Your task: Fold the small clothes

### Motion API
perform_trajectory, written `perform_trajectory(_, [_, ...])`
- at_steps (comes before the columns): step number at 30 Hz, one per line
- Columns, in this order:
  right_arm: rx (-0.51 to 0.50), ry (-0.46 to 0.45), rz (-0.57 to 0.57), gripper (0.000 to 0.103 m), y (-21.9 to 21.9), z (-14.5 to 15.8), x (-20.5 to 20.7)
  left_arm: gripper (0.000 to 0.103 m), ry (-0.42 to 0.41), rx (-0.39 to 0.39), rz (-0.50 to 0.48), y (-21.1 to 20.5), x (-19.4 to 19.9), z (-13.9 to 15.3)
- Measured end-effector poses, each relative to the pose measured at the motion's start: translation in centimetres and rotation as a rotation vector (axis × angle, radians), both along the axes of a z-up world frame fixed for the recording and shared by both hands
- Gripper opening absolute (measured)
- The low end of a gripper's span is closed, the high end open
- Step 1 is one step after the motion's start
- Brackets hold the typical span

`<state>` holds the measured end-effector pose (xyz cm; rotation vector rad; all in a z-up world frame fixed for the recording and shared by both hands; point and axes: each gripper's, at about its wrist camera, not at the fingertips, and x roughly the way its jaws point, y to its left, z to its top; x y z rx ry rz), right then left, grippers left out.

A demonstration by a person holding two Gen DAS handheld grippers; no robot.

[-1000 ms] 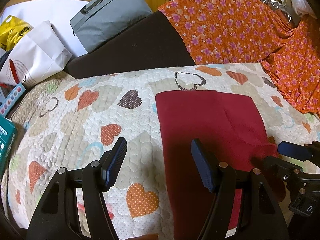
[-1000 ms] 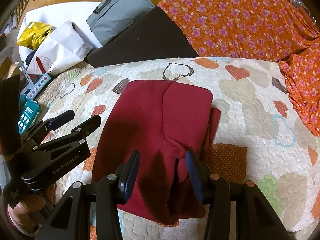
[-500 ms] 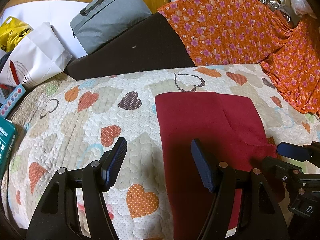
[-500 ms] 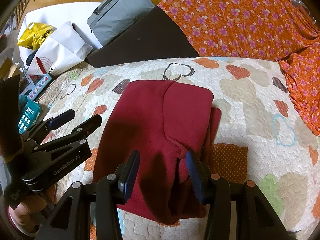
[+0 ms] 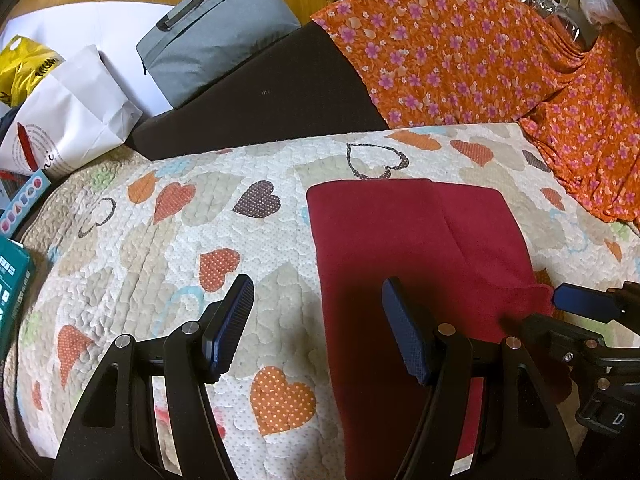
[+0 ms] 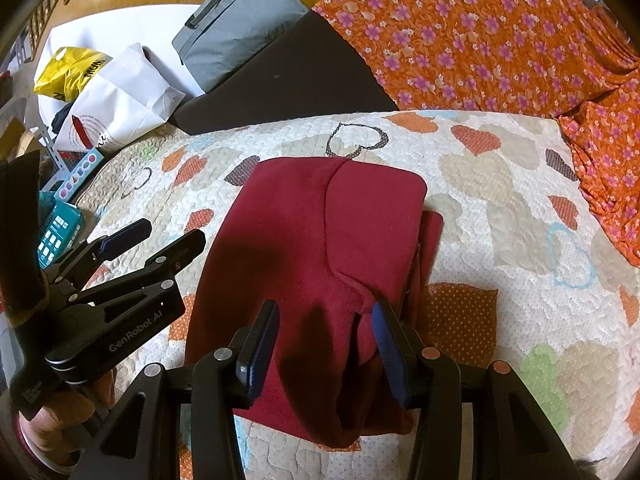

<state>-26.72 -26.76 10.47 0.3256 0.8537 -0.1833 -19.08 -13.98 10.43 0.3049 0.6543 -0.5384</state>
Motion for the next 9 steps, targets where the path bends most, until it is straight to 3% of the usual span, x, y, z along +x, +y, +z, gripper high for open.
perform_trajectory(9, [0.0, 0.001, 0.002, 0.047, -0.02, -0.02, 0.0, 0.067, -0.019, 0.0, -0.011, -0.03, 0.01, 0.11])
